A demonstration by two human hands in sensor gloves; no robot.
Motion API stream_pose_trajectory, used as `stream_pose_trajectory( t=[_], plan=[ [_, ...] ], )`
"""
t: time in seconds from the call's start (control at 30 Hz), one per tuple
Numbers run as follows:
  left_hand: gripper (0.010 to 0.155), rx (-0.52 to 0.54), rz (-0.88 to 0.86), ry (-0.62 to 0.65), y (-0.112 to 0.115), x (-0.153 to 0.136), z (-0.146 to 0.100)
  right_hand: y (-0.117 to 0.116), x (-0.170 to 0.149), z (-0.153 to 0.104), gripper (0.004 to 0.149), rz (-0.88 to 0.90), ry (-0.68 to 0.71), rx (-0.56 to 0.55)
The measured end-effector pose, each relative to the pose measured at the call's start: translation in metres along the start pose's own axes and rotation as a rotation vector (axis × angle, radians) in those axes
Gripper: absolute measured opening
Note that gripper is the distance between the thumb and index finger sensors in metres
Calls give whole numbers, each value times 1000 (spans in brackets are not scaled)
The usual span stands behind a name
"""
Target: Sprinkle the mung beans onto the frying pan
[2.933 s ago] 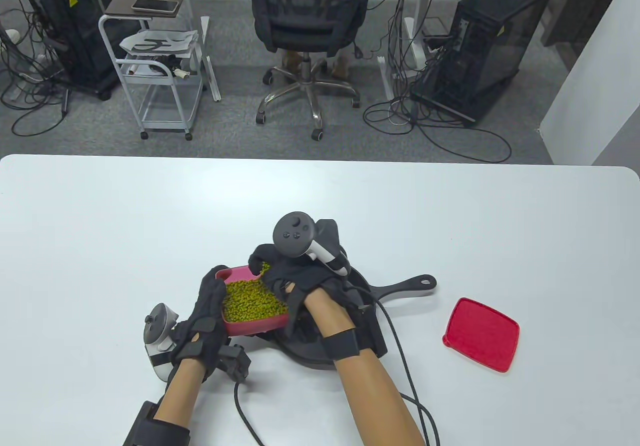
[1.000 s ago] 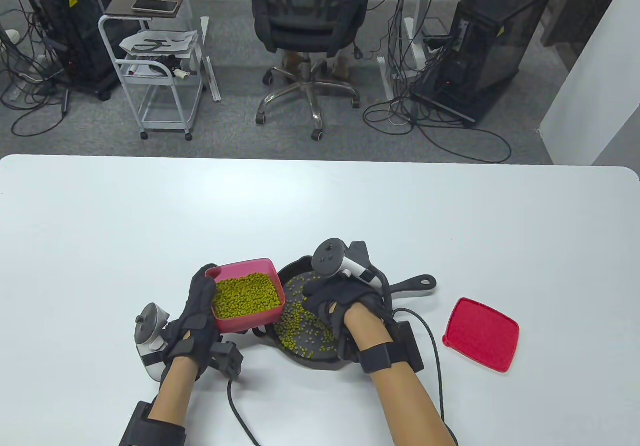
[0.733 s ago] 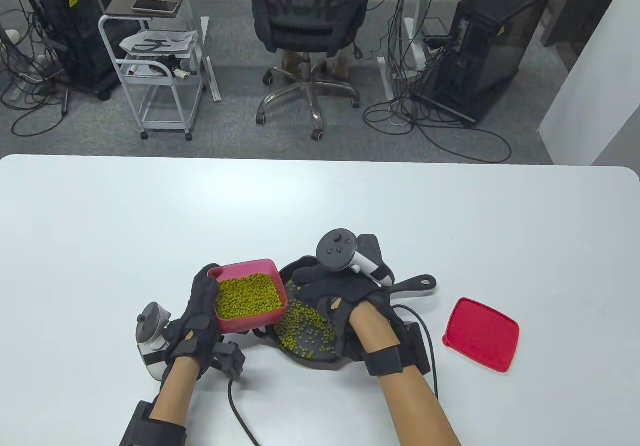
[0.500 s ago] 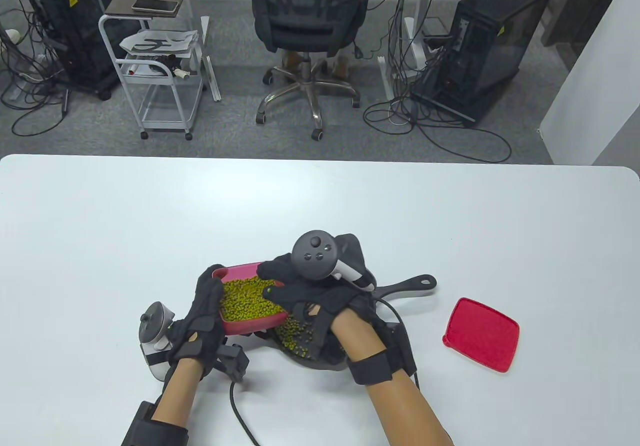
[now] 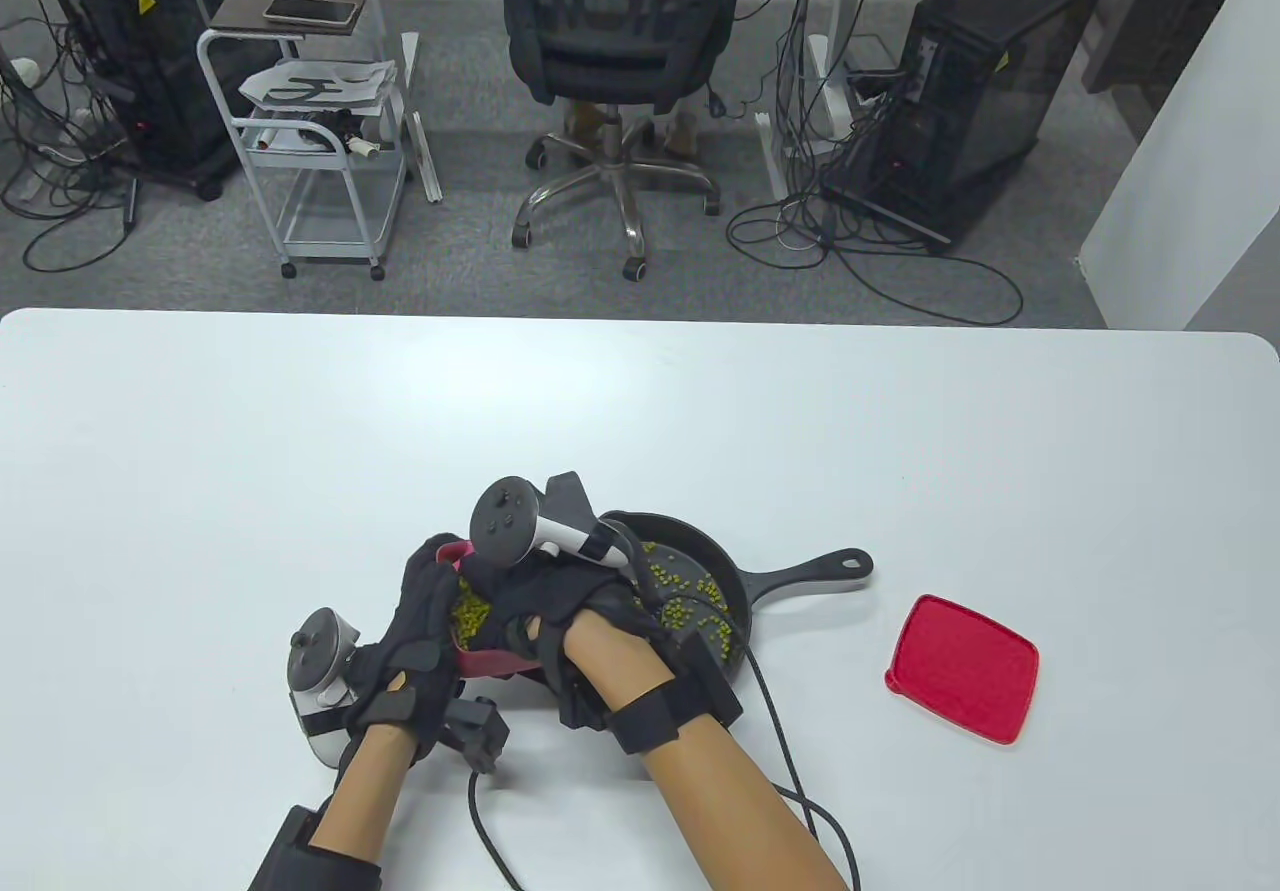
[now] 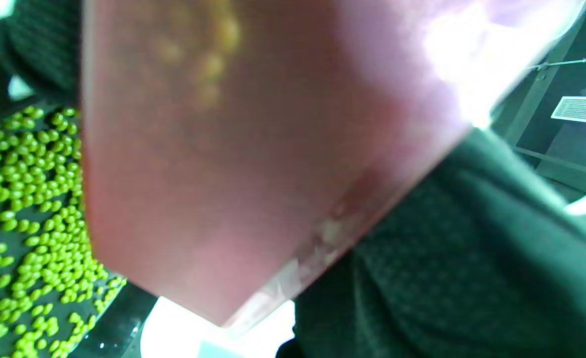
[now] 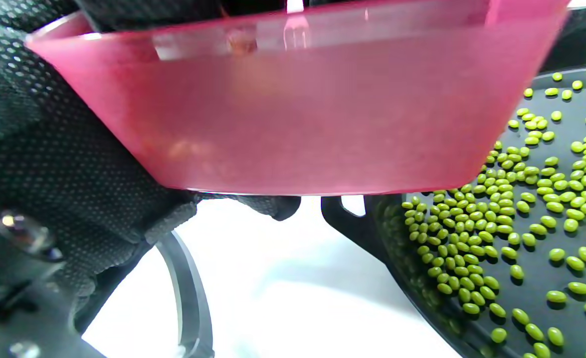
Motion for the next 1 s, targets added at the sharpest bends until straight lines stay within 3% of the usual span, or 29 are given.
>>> stream_pose_trajectory(
  t=[0.23, 0.43, 0.7, 1.0],
  plan=[
    [70, 2, -34, -4, 0, -2, 0, -3, 9, 10, 63, -9, -3, -54],
    [70, -22, -79, -1, 1, -5, 2, 1, 5, 8, 43, 5, 20, -186],
    [70, -33, -90, -9, 3, -2, 2, 11, -10, -4, 39, 77, 13, -256],
    [70, -29, -75, -23, 0, -3, 3, 46, -34, -39, 39, 194, 14, -368]
  ],
)
Point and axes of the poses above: the tracker on the back of each hand, its own x axis roughly to the thumb side, its own z axis roughly from the wrist to the fingertips, y = z × x, the point moved 1 cm from there along z, roughly from the wrist to the fingertips, and after that the axes turned 10 degrees about y, right-handed, at the moved point
